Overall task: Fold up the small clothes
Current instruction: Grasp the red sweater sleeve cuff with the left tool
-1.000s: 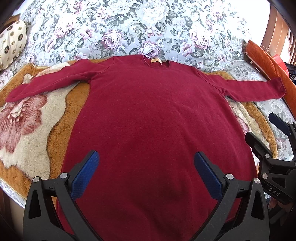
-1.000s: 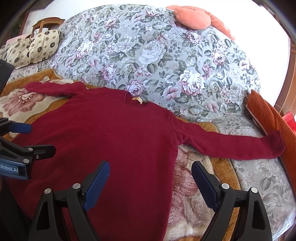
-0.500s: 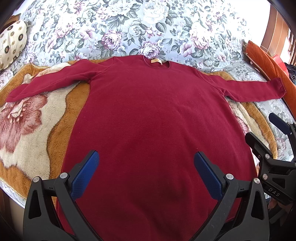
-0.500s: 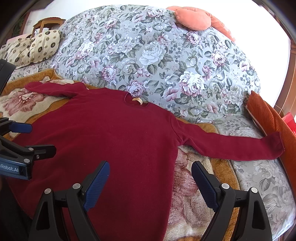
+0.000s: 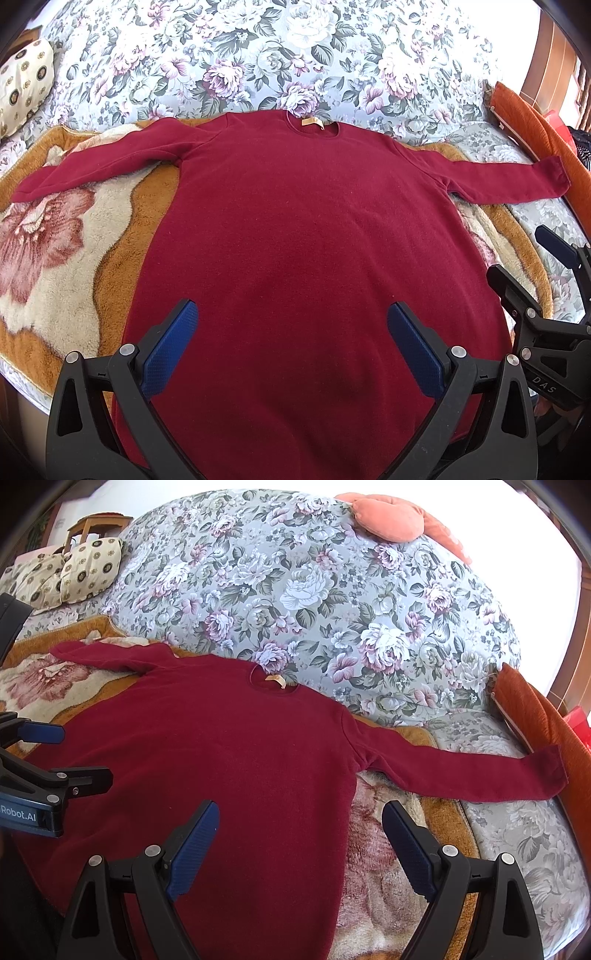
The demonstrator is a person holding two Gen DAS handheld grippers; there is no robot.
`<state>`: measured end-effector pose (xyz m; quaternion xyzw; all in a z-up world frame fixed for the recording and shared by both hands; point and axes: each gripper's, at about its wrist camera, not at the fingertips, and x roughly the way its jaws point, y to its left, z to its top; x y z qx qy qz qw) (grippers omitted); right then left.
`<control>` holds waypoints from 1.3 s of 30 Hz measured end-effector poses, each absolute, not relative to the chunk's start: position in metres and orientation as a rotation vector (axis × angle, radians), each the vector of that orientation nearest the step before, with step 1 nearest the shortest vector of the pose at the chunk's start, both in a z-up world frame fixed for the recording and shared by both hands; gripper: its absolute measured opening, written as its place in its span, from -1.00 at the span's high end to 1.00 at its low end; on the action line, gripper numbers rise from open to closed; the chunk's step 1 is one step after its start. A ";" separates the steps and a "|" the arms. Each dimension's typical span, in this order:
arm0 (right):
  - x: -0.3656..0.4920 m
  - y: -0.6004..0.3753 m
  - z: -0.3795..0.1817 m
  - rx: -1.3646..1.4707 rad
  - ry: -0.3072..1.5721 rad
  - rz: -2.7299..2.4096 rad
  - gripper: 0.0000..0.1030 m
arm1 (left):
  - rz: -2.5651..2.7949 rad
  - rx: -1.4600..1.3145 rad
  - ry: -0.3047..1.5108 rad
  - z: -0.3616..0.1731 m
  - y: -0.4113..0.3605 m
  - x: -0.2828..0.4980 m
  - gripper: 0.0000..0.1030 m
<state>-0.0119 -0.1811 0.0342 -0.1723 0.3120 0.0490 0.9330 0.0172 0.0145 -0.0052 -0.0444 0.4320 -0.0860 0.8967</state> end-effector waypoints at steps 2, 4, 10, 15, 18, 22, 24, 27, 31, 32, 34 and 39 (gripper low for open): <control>-0.012 -0.181 0.034 -0.353 0.638 0.101 -0.71 | -0.178 -0.092 0.896 -0.005 0.015 0.017 -0.99; -0.012 -0.181 0.034 -0.353 0.637 0.100 -0.71 | -0.179 -0.095 0.893 -0.005 0.015 0.017 -0.99; -0.008 -0.176 0.031 -0.352 0.648 0.101 -0.71 | -0.214 -0.200 0.921 0.000 0.038 0.016 -0.99; -0.009 -0.165 0.030 -0.376 0.636 0.111 -0.71 | -0.043 -0.185 0.861 0.019 0.109 0.024 -0.99; -0.008 -0.158 0.028 -0.407 0.634 0.116 -0.71 | 0.035 -0.218 0.857 0.027 0.169 0.042 -0.99; -0.010 -0.153 0.023 -0.442 0.632 0.115 -0.71 | 0.141 -0.387 0.811 0.034 0.276 0.066 -0.99; -0.010 -0.152 0.021 -0.461 0.636 0.110 -0.71 | 0.155 -0.577 0.786 0.027 0.338 0.076 -0.99; -0.009 -0.150 0.016 -0.482 0.646 0.107 -0.71 | 0.136 -0.798 0.788 0.005 0.394 0.089 -0.72; -0.006 -0.144 0.007 -0.509 0.664 0.114 -0.71 | 0.138 -0.994 0.807 -0.029 0.432 0.104 -0.56; -0.005 -0.141 0.004 -0.523 0.666 0.119 -0.71 | 0.130 -1.022 0.821 -0.038 0.432 0.109 -0.54; -0.004 -0.134 -0.001 -0.548 0.669 0.127 -0.71 | 0.111 -1.040 0.815 -0.044 0.433 0.118 -0.53; -0.002 -0.115 -0.014 -0.615 0.678 0.159 -0.71 | 0.019 -1.063 0.772 -0.057 0.427 0.141 -0.53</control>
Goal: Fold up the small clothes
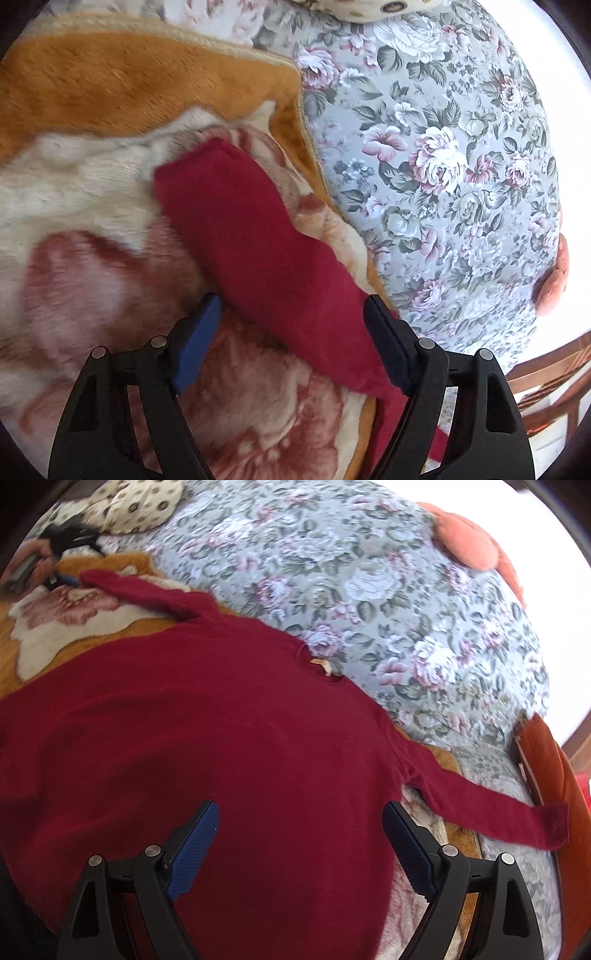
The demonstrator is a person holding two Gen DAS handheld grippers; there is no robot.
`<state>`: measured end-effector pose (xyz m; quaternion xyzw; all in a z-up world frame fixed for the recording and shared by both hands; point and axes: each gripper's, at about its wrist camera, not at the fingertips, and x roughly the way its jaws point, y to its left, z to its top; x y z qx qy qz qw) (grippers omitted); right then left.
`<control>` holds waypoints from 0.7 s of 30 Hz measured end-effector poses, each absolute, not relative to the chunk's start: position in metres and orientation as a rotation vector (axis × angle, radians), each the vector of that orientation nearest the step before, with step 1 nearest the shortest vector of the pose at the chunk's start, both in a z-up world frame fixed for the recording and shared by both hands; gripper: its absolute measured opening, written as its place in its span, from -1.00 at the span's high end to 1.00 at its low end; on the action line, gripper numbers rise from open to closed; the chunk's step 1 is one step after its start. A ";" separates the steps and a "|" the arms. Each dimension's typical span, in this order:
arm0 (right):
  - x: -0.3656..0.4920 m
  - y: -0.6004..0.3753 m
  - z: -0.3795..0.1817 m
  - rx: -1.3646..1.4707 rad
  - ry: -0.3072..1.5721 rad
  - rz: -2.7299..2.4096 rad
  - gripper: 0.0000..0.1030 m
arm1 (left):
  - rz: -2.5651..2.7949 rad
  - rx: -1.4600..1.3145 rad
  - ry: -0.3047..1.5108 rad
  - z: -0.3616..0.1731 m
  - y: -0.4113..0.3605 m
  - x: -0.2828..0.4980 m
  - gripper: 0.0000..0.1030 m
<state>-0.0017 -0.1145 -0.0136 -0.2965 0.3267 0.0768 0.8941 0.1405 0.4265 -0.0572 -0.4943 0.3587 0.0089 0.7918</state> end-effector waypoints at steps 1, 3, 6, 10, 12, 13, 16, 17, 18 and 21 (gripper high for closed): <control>-0.002 -0.110 -0.016 -0.631 0.677 0.165 -0.71 | 0.018 -1.067 0.765 -0.060 0.427 0.145 -0.53; -0.002 -0.106 -0.019 -0.644 0.676 0.172 -0.71 | 0.032 -1.062 0.726 -0.061 0.428 0.147 -0.53; -0.001 -0.104 -0.020 -0.636 0.677 0.180 -0.71 | 0.069 -1.104 0.669 -0.064 0.435 0.141 -0.35; 0.000 -0.103 -0.020 -0.632 0.681 0.184 -0.71 | 0.135 -1.103 0.706 -0.070 0.440 0.144 0.59; 0.001 -0.102 -0.021 -0.637 0.684 0.188 -0.71 | 0.210 -1.053 0.754 -0.071 0.440 0.145 0.85; 0.000 -0.101 -0.021 -0.639 0.683 0.189 -0.71 | 0.232 -1.033 0.756 -0.070 0.438 0.145 0.88; 0.000 -0.100 -0.021 -0.641 0.681 0.192 -0.71 | 0.303 -0.894 0.765 -0.055 0.421 0.146 0.91; 0.000 -0.100 -0.020 -0.642 0.681 0.191 -0.71 | 0.305 -0.819 0.762 -0.044 0.409 0.147 0.91; -0.001 -0.101 -0.020 -0.638 0.680 0.189 -0.71 | 0.281 -0.770 0.750 -0.034 0.398 0.148 0.91; -0.002 -0.105 -0.016 -0.624 0.676 0.187 -0.71 | 0.122 -0.664 0.700 0.002 0.356 0.152 0.91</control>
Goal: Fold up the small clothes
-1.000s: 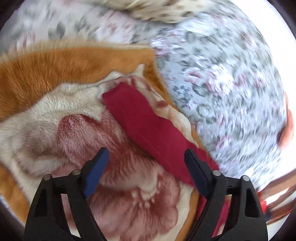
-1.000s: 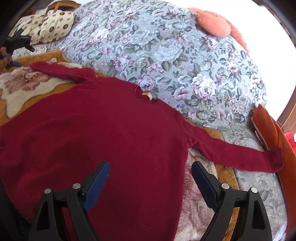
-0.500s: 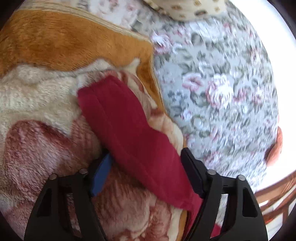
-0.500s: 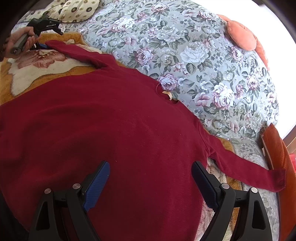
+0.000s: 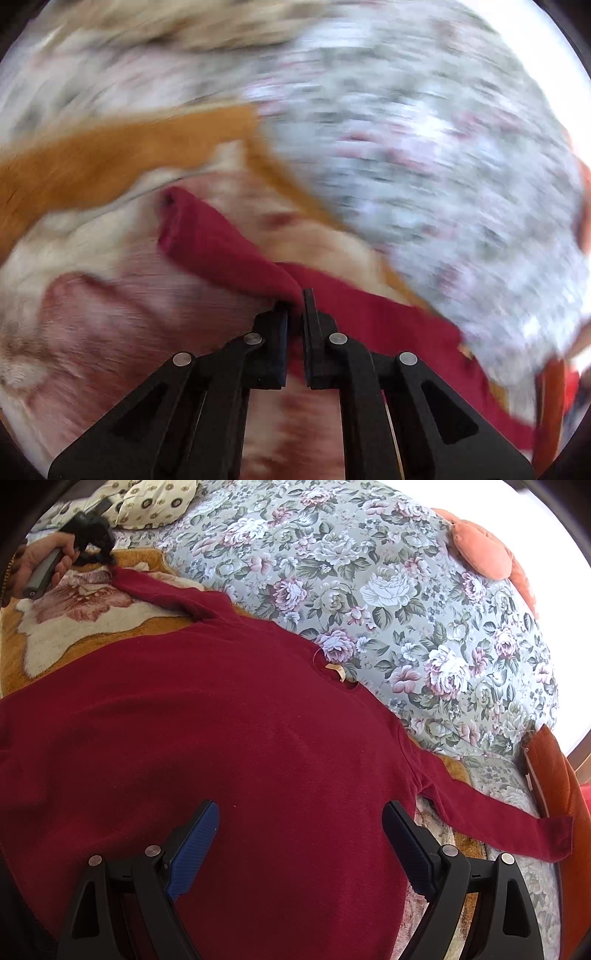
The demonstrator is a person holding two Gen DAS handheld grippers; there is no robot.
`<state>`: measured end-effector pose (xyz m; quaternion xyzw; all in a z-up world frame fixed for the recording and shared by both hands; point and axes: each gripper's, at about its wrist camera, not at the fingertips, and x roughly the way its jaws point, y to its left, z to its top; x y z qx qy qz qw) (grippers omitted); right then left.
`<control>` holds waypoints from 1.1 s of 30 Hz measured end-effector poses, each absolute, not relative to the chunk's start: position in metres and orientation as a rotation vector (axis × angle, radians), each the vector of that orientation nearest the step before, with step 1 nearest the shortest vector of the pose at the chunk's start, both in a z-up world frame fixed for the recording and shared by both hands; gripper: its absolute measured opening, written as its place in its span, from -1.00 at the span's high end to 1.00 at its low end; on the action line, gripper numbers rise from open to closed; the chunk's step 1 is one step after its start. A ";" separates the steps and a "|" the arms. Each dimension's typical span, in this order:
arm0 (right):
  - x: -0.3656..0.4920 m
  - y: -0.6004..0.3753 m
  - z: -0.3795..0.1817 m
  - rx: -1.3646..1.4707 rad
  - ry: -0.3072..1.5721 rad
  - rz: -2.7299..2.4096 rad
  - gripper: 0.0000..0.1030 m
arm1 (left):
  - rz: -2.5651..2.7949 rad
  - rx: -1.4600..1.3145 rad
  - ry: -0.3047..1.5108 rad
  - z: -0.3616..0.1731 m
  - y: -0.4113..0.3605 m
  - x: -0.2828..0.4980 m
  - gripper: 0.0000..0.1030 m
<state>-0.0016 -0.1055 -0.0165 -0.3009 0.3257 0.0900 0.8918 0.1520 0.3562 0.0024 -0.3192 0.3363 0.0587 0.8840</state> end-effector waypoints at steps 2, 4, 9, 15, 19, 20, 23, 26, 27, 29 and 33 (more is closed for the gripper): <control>-0.002 -0.109 -0.014 -0.617 0.675 0.178 -0.71 | 0.006 -0.586 0.664 0.031 0.317 0.157 0.91; -0.002 -0.115 -0.012 -0.606 0.681 0.162 -0.71 | -0.108 -0.542 0.643 0.055 0.277 0.166 0.91; 0.007 -0.146 -0.003 -0.492 0.720 0.095 -0.71 | -0.326 -0.467 0.618 0.087 0.168 0.199 0.91; 0.015 -0.200 0.006 -0.277 0.775 -0.016 -0.71 | -0.504 -0.506 0.704 0.057 0.041 0.220 0.91; 0.016 -0.215 0.009 -0.214 0.777 -0.038 -0.71 | -0.554 -0.459 0.803 0.020 -0.034 0.225 0.91; 0.016 -0.216 0.009 -0.213 0.782 -0.037 -0.71 | -0.556 -0.440 0.825 0.010 -0.049 0.226 0.91; 0.015 -0.217 0.007 -0.225 0.786 -0.036 -0.71 | -0.545 -0.405 0.870 -0.011 -0.075 0.228 0.91; 0.013 -0.222 0.009 -0.215 0.775 -0.036 -0.71 | -0.539 -0.402 0.905 -0.028 -0.076 0.228 0.91; 0.013 -0.224 0.010 -0.206 0.771 -0.036 -0.71 | -0.539 -0.402 0.912 -0.033 -0.074 0.228 0.91; 0.015 -0.228 0.012 -0.190 0.765 -0.035 -0.71 | -0.552 -0.411 0.935 -0.038 -0.076 0.230 0.88; 0.018 -0.230 0.014 -0.157 0.767 -0.024 -0.71 | -0.603 -0.425 0.966 -0.044 -0.075 0.228 0.42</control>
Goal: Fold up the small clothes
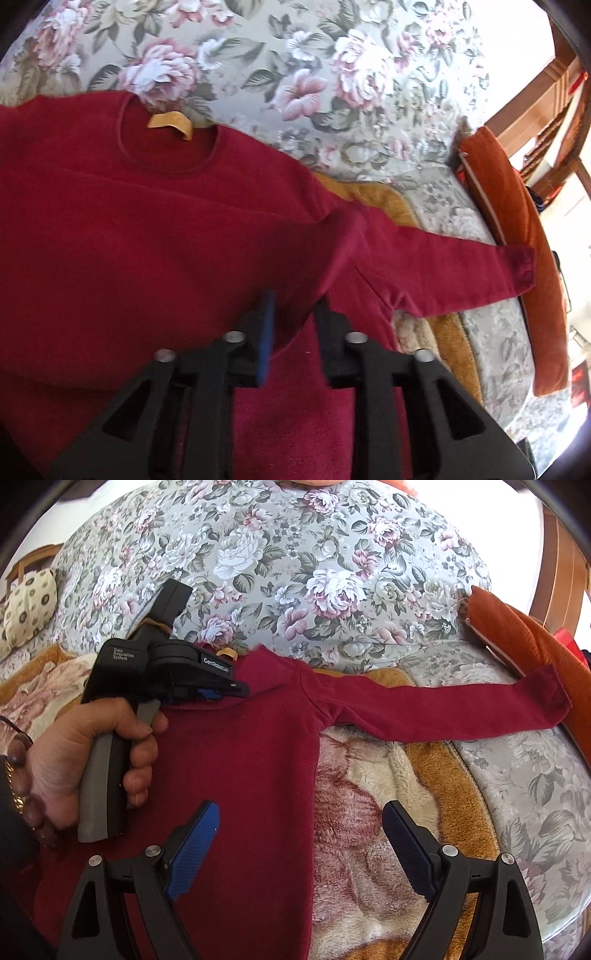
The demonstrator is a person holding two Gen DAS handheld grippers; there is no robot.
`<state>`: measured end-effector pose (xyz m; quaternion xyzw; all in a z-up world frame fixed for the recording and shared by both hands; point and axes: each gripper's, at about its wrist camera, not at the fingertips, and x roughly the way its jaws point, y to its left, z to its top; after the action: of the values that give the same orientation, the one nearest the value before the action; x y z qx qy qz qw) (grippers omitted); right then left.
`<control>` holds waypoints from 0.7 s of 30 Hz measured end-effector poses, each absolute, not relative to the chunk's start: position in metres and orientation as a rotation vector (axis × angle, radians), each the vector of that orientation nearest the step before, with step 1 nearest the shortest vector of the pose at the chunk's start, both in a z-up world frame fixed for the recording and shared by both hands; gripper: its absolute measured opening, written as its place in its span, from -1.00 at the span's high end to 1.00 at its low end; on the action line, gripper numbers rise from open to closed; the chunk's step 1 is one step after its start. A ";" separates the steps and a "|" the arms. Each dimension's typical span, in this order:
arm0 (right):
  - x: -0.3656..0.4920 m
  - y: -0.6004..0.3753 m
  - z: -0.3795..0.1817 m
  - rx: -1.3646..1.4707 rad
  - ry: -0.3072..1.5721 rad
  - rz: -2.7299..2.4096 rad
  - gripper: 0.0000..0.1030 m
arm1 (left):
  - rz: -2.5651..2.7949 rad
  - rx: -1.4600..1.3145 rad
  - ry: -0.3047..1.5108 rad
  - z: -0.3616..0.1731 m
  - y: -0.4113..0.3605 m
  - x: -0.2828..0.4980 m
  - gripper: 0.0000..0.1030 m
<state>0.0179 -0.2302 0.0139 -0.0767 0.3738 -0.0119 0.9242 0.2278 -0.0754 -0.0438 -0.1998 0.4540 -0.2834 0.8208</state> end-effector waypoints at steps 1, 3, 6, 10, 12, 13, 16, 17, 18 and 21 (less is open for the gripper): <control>0.018 -0.230 0.014 -0.154 0.770 -0.024 -0.71 | -0.621 -0.428 0.965 -0.042 -0.077 0.226 0.20; 0.019 -0.228 0.013 -0.159 0.772 -0.025 -0.71 | -0.670 -0.439 0.969 -0.039 -0.081 0.221 -0.13; 0.019 -0.227 0.010 -0.171 0.781 -0.033 -0.71 | -0.740 -0.464 0.980 -0.031 -0.080 0.208 -0.17; 0.019 -0.232 0.010 -0.166 0.780 -0.047 -0.71 | -0.689 -0.465 0.882 -0.009 -0.034 0.184 -0.17; 0.018 -0.236 0.012 -0.153 0.771 -0.054 -0.71 | -0.556 -0.440 0.818 0.001 0.005 0.180 -0.17; 0.018 -0.238 0.014 -0.144 0.763 -0.054 -0.71 | -0.456 -0.429 0.777 0.007 0.033 0.182 -0.17; 0.031 -0.244 0.024 -0.091 0.735 -0.041 -0.71 | -0.255 -0.481 0.773 0.005 0.089 0.202 -0.11; 0.040 -0.248 0.029 -0.059 0.724 -0.030 -0.71 | -0.187 -0.491 0.795 0.000 0.100 0.209 -0.07; 0.051 -0.253 0.034 -0.017 0.710 -0.022 -0.71 | -0.104 -0.518 0.851 -0.014 0.112 0.218 -0.06; 0.094 -0.264 0.043 0.098 0.688 -0.001 -0.71 | -0.090 -0.594 0.939 -0.045 0.124 0.225 0.19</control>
<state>0.0942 -0.2637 0.0427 0.0479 0.3369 -0.0005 0.9403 0.2254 0.1239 -0.0445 -0.2819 0.4455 -0.0426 0.8487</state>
